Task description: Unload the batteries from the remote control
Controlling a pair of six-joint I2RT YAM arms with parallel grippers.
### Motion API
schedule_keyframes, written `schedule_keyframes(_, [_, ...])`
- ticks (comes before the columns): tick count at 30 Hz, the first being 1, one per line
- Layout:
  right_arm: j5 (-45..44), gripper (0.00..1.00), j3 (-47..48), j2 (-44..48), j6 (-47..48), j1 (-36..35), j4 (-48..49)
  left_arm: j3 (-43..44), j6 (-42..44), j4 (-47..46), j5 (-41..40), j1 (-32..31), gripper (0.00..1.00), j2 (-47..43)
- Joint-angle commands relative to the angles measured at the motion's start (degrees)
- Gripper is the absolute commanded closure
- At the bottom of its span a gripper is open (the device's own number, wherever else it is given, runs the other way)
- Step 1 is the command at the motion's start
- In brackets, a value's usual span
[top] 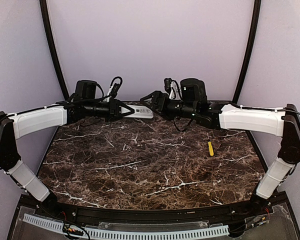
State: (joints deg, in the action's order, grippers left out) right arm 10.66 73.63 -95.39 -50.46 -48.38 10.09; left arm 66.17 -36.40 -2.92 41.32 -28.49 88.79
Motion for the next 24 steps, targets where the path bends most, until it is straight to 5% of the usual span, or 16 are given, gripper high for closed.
schedule_keyframes(1, [-0.38, 0.13, 1.86, -1.47, 0.45, -0.31, 0.27, -0.70, 1.35, -0.28, 0.65, -0.07, 1.00, -2.66])
schedule_keyframes(24, [-1.30, 0.15, 3.84, -3.65, 2.38, -0.97, -2.51, -0.43, 2.39, 0.22, 0.72, -0.06, 1.00, -2.81])
